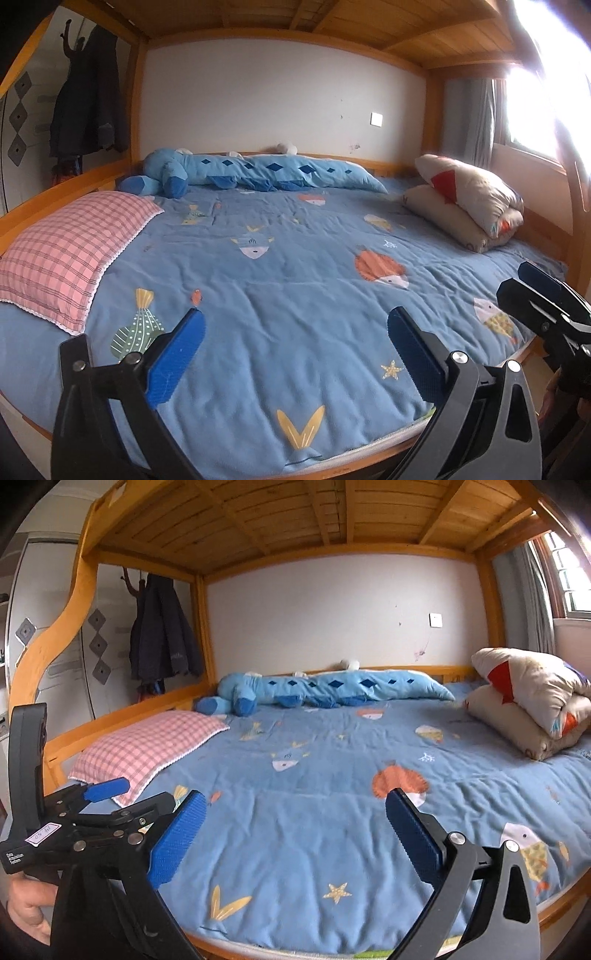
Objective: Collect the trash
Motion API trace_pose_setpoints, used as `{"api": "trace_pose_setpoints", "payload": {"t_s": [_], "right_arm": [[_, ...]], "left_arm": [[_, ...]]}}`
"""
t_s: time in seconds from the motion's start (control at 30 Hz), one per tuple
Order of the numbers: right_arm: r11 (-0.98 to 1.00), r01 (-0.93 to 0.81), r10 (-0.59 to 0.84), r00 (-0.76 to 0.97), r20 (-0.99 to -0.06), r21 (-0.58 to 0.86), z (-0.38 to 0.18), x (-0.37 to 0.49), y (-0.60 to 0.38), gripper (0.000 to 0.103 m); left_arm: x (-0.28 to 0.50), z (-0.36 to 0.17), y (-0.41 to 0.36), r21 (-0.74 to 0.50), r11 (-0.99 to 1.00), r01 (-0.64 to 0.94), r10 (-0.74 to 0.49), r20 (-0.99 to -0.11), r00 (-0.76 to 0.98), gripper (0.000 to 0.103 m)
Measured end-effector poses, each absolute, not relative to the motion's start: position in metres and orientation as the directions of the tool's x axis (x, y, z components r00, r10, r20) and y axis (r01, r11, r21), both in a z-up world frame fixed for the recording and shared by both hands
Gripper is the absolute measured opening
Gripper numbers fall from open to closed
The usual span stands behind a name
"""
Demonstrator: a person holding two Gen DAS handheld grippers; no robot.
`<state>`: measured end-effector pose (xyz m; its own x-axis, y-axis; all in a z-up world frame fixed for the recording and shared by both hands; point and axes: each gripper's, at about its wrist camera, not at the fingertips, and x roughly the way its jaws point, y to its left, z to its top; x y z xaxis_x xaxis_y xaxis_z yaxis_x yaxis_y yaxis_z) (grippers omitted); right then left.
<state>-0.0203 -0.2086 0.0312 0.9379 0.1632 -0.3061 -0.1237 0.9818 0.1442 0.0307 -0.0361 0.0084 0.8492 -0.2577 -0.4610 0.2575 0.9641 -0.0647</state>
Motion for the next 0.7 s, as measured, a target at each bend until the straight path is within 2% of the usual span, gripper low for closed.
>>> {"api": "trace_pose_setpoints", "payload": {"t_s": [0.47, 0.7], "right_arm": [[0.98, -0.139, 0.179, 0.929, -0.324, 0.142, 0.028, -0.02, -0.2, 0.095], [0.984, -0.123, 0.159, 0.933, -0.323, 0.131, 0.027, -0.024, -0.2, 0.095]], "left_arm": [[0.025, 0.016, -0.026, -0.093, 0.966, 0.243, -0.259, -0.418, 0.871, 0.099], [0.016, 0.023, -0.031, -0.025, 0.978, 0.207, -0.201, -0.372, 0.906, 0.099]]}}
